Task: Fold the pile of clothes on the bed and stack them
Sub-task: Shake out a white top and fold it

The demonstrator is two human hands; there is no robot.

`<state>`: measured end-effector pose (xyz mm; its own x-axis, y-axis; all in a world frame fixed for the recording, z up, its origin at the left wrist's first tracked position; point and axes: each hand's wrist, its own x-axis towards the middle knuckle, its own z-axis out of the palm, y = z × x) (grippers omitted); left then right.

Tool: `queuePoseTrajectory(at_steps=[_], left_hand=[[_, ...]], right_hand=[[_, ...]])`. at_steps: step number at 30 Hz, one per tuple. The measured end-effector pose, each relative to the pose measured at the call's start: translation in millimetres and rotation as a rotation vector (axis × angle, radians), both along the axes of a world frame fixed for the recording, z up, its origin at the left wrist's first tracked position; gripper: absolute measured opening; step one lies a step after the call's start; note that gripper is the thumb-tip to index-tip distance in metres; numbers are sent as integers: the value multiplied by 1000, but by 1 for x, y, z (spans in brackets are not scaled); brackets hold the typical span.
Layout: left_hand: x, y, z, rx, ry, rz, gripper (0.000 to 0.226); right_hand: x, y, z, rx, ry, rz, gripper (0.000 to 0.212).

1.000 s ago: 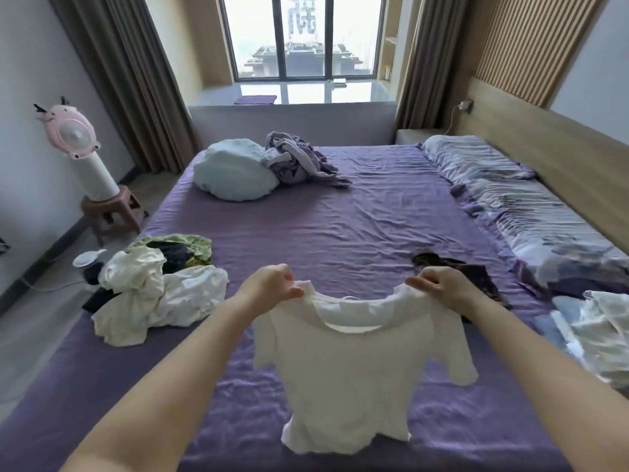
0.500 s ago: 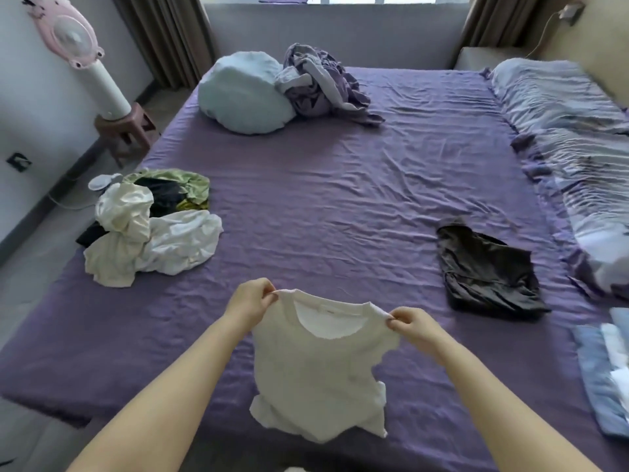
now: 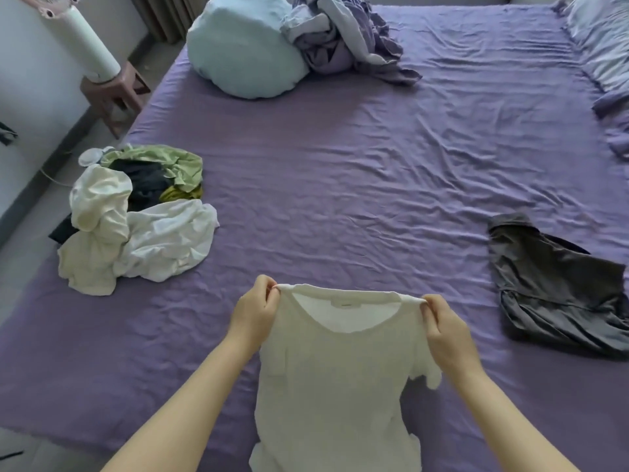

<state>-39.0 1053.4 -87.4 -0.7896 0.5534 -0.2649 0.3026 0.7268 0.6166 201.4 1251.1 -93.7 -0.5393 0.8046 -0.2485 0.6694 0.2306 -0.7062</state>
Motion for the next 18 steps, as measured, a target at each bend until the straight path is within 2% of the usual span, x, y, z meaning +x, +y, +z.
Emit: queuePoseTrajectory(at_steps=[4, 9, 14, 18], left_hand=[[-36, 21, -47, -81, 49, -175, 12], [-89, 50, -83, -199, 180, -358, 14], [-140, 100, -89, -259, 279, -500, 17], [-175, 145, -92, -270, 349, -458, 13]], right_hand=[[-30, 21, -39, 58, -43, -19, 15], [-58, 51, -77, 262, -201, 7, 19], [-92, 86, -91, 165, -142, -19, 18], [-121, 123, -92, 186, -102, -37, 13]])
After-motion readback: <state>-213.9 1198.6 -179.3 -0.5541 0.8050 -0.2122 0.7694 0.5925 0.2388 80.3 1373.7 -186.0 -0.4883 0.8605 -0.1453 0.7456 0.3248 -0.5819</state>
